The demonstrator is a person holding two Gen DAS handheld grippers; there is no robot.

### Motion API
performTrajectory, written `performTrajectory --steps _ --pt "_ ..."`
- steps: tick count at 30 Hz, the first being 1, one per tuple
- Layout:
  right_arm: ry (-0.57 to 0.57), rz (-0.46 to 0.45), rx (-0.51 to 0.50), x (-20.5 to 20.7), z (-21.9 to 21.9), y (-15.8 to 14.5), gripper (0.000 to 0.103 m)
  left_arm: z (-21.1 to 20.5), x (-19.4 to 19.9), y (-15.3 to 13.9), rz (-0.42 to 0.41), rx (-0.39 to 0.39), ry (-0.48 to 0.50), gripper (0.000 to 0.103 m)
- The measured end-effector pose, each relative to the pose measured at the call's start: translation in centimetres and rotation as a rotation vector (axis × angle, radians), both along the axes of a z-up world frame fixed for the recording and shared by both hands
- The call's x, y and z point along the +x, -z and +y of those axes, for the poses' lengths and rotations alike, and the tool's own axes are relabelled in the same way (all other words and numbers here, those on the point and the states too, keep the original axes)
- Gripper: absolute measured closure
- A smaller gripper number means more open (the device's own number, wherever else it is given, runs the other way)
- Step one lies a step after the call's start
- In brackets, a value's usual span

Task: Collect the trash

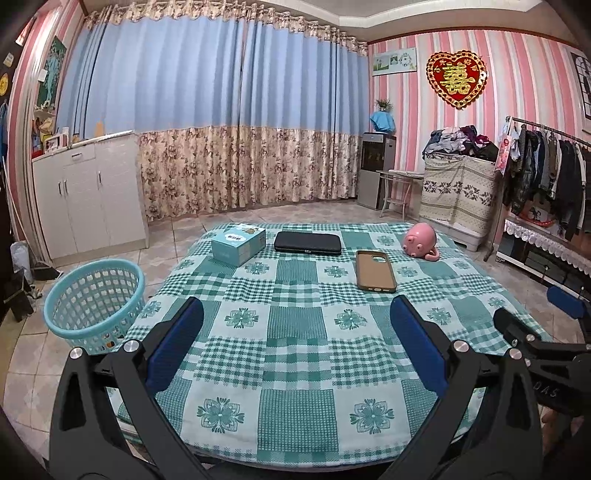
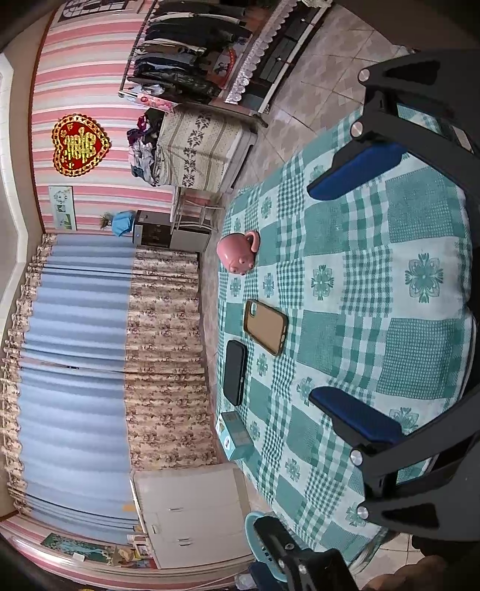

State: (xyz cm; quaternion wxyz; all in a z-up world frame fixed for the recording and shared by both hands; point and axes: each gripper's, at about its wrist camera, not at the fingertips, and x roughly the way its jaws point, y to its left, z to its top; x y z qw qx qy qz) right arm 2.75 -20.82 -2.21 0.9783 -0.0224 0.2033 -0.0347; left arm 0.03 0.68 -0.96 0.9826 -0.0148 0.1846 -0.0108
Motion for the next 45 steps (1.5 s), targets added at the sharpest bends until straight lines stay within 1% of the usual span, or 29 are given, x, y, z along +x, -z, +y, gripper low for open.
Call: performTrajectory --steps 9,18,45 --pt "-0.009 -0.007 -0.004 -0.55 0.45 0.11 0.004 -0.39 -0.32 -0.2 -0.019 0.018 -0.002 0.005" --pt "-0.004 -0.014 -0.006 -0.61 0.27 -0.03 0.004 -0.35 -0.26 -0.01 -0.007 0.006 0.006 0.005" --pt "-0.006 -0.018 -0.004 -0.63 0.22 -0.13 0.004 -0.45 -0.12 0.46 -0.009 0.018 0.004 0.005"
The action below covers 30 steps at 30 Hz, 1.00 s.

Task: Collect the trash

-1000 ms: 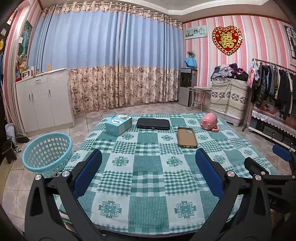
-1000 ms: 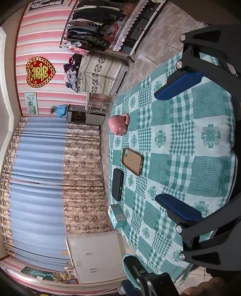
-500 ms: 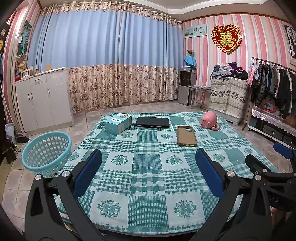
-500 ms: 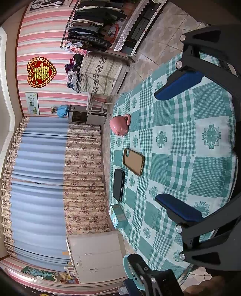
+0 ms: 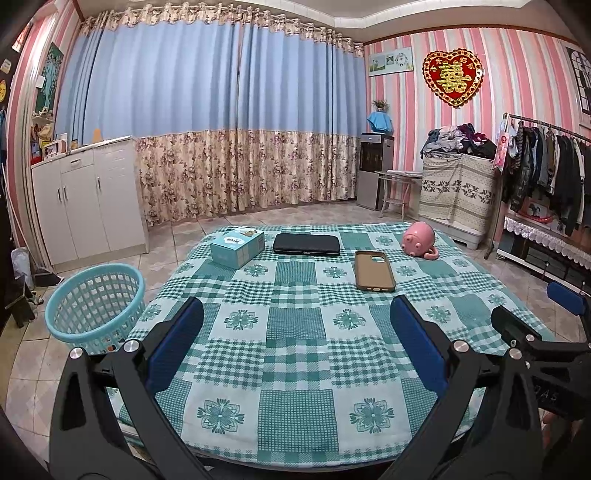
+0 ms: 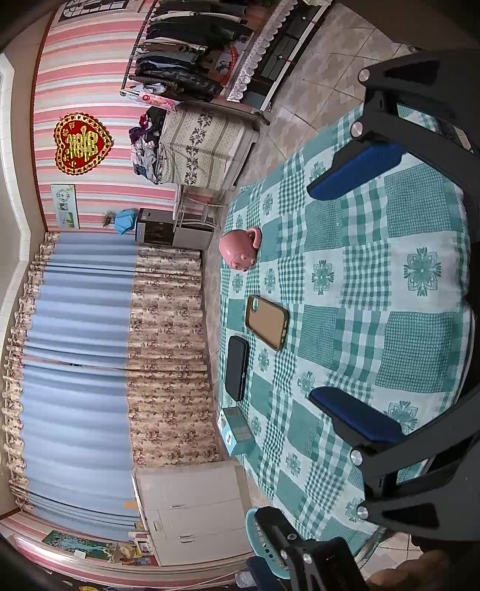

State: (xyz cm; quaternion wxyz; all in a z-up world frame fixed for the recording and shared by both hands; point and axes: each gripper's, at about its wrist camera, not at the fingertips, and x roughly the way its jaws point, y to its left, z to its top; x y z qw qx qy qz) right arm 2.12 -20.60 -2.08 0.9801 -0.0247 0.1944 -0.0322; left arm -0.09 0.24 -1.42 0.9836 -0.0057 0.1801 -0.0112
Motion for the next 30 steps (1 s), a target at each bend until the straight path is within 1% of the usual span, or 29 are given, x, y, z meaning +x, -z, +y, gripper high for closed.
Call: performTrajectory --steps 30 --pt "-0.002 -0.005 0.003 -0.01 0.25 0.07 0.004 0.39 0.25 0.02 -0.002 0.0 -0.008 0.005"
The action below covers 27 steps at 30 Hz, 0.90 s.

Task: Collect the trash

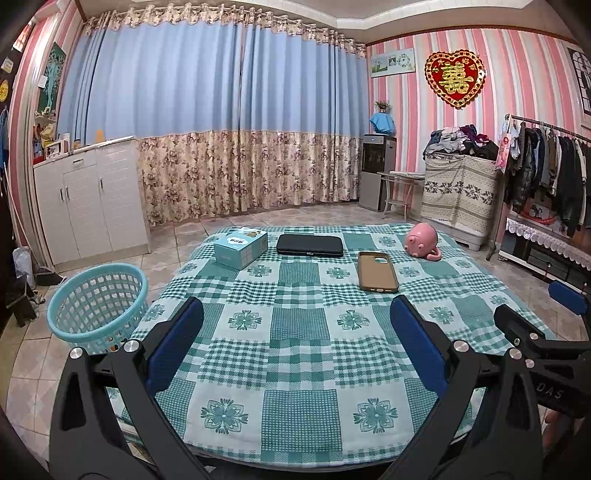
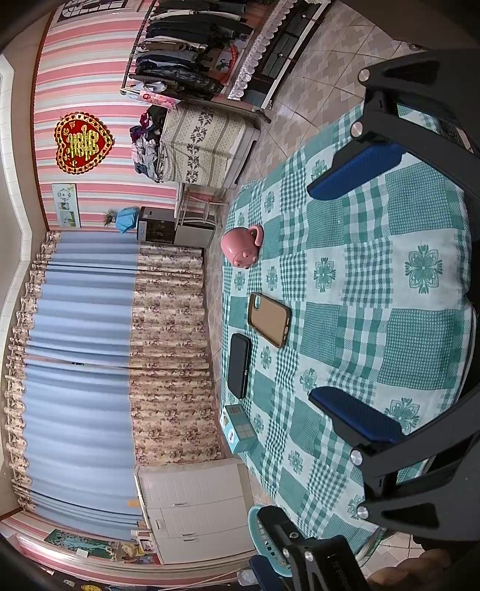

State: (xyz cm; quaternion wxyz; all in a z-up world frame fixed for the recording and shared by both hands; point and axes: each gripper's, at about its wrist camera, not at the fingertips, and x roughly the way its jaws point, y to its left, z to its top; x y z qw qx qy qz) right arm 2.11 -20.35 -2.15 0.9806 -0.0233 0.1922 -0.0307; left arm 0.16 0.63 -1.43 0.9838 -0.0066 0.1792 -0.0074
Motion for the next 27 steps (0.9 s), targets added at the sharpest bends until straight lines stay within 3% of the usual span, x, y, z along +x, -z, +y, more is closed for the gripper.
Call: performTrajectory --steps 27 --pt "-0.027 -0.01 0.006 0.83 0.15 -0.16 0.004 0.32 0.12 -0.62 -0.009 0.002 -0.033 0.005"
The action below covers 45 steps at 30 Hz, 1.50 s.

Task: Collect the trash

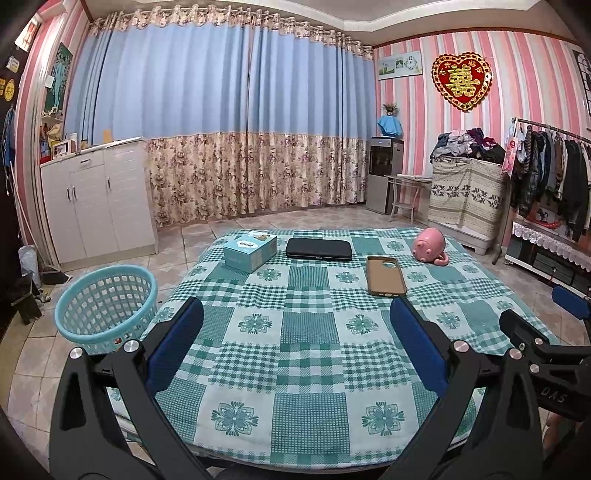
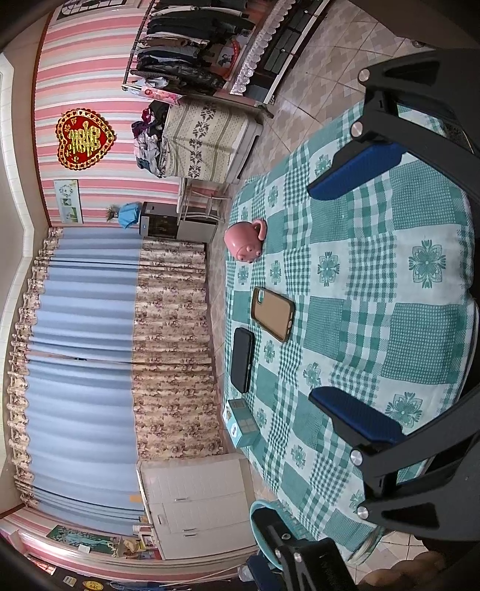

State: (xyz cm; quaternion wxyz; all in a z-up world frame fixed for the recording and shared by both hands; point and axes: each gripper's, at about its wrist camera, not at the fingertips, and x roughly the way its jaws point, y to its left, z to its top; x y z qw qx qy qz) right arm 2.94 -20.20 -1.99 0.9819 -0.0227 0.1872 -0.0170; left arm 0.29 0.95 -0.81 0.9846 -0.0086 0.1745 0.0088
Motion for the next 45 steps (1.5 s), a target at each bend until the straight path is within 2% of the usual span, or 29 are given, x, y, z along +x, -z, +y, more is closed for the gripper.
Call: performTrajectory --steps 45 --pt "0.003 0.001 0.002 0.04 -0.41 -0.19 0.004 -0.21 -0.07 -0.04 0.002 -0.003 0.003 0.005"
